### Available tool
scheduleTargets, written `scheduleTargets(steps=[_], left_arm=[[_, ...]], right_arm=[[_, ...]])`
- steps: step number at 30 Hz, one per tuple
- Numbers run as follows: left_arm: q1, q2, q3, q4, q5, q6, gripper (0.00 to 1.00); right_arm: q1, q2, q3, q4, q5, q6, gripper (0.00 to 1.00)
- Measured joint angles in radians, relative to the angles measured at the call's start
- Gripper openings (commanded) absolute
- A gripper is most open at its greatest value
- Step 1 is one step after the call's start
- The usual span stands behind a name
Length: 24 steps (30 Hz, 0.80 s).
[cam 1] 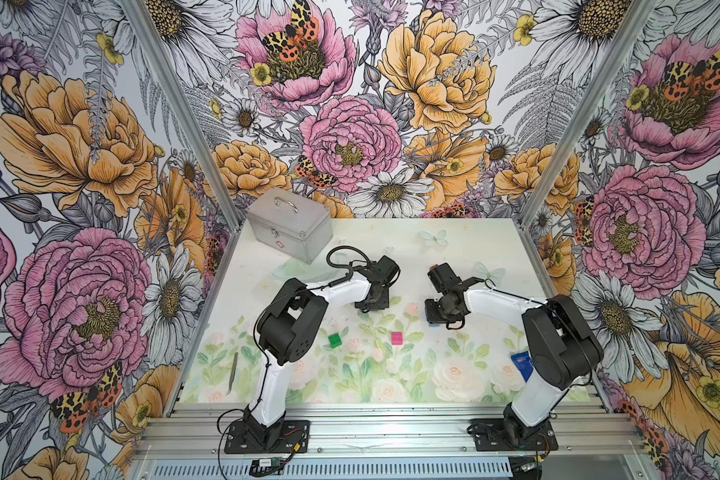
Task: Assemble the letter v with lego
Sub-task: Pick up the lego brick from the center of the board.
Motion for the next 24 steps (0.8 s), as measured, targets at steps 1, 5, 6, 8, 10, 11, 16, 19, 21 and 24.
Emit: scheduleTargets(steps=[1, 5, 6, 8, 10, 11, 16, 19, 21, 24], left_arm=[[-0.008, -0.007, -0.010, -0.002, 0.000, -0.005, 0.37], [-0.036, -0.026, -0.040, -0.002, 0.000, -0.027, 0.57], [-0.042, -0.034, -0.051, -0.002, -0.002, -0.030, 0.63], [-0.049, -0.055, -0.072, -0.004, -0.002, -0.036, 0.71], [-0.051, -0.089, -0.100, -0.007, -0.001, -0.042, 0.72], [-0.051, -0.109, -0.113, -0.008, -0.001, -0.042, 0.76], [-0.021, -0.338, -0.226, -0.007, -0.013, -0.049, 0.87], [0.040, -0.531, -0.340, 0.016, -0.014, -0.052, 0.88], [0.114, -0.666, -0.434, 0.042, 0.006, -0.052, 0.89], [0.261, -0.861, -0.580, 0.070, 0.053, -0.052, 0.92]], right_arm=[[0.006, 0.001, 0.002, -0.005, 0.005, -0.004, 0.19], [0.016, 0.001, 0.002, -0.014, 0.022, -0.012, 0.16], [0.016, 0.001, 0.002, -0.016, 0.025, -0.013, 0.13], [0.017, 0.001, 0.003, -0.020, 0.030, -0.017, 0.10], [0.022, 0.001, 0.007, -0.027, 0.033, -0.029, 0.05], [0.025, 0.001, 0.010, -0.031, 0.036, -0.040, 0.03], [0.057, -0.016, 0.041, -0.044, 0.056, -0.166, 0.00], [0.077, -0.041, 0.083, -0.051, 0.027, -0.307, 0.00], [0.090, -0.047, 0.117, -0.051, -0.009, -0.407, 0.00], [0.122, -0.049, 0.173, -0.050, -0.113, -0.593, 0.00]])
